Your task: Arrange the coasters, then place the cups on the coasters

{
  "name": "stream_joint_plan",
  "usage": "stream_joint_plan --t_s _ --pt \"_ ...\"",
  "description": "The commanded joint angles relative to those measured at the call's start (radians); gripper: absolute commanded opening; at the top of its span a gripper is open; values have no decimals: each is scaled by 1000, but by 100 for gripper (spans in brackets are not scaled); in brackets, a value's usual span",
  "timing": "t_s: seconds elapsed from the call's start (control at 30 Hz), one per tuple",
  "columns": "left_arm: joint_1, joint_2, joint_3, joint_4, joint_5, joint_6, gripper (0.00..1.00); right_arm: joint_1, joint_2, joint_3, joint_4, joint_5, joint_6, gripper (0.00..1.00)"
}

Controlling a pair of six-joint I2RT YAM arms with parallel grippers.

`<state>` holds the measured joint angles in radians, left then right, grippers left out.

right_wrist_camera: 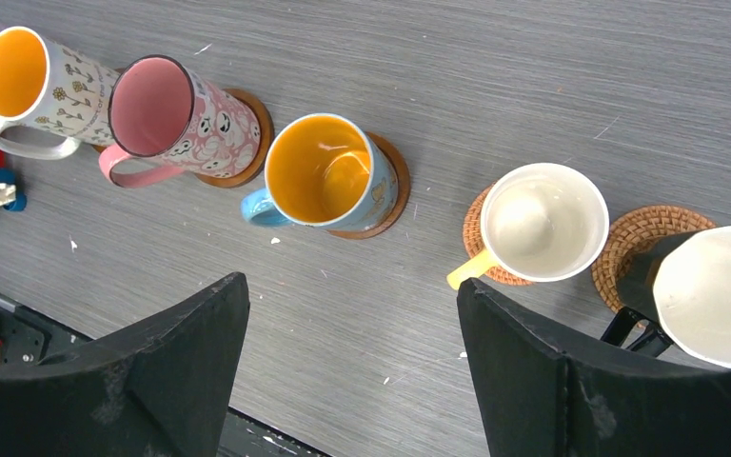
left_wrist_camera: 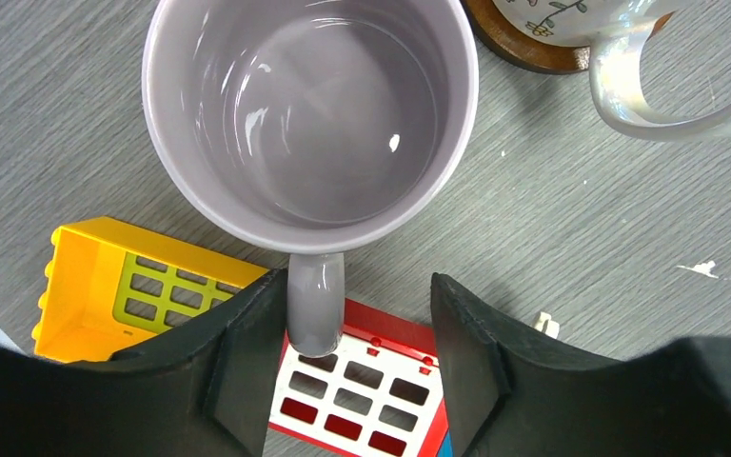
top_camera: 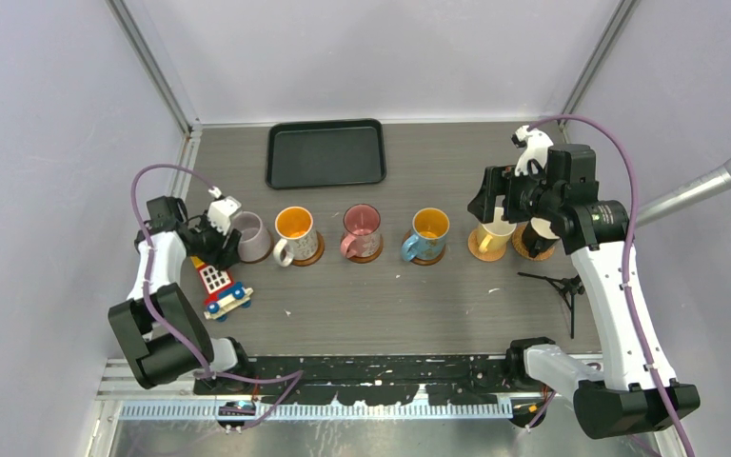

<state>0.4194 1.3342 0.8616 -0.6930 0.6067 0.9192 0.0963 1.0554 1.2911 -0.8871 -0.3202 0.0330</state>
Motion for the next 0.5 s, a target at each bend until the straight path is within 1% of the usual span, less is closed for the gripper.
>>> stream_joint_plan --t_s 0.0,0.1,0.2,0.23,0.37,0.47 --pt "7 -19 42 -21 13 -41 61 4 -17 4 20 -16 -16 85" --pt "6 -17 114 -60 13 -94 76 4 -12 2 27 -18 -17 85" --pt "-5 -2 244 -138 6 -159 95 5 -6 -7 46 -26 -10 85" --pt "-16 8 287 -165 -7 -184 99 4 -6 -15 56 -30 -4 85" --pt "-86 51 483 -266 -105 -270 100 4 -1 -36 93 -42 8 85" --pt "-166 109 643 -342 -205 -330 100 9 20 -40 119 -46 21 85"
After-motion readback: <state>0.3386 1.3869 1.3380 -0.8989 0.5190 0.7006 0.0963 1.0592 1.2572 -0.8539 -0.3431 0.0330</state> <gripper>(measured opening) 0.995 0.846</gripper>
